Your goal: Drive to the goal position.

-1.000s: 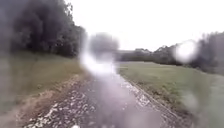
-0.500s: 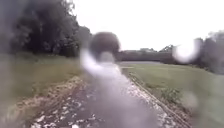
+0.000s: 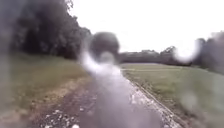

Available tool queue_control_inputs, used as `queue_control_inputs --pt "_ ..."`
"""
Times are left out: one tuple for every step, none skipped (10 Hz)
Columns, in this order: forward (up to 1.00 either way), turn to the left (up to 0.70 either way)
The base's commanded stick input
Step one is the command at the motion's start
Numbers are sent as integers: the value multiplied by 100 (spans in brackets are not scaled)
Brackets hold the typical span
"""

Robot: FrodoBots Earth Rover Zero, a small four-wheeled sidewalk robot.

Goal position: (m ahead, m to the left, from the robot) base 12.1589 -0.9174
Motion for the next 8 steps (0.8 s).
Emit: queue_control_inputs --pt "85 0" --pt "85 0" --pt "85 0" --pt "85 0" --pt "85 27" --pt "85 13" --pt "85 0" --pt "85 0"
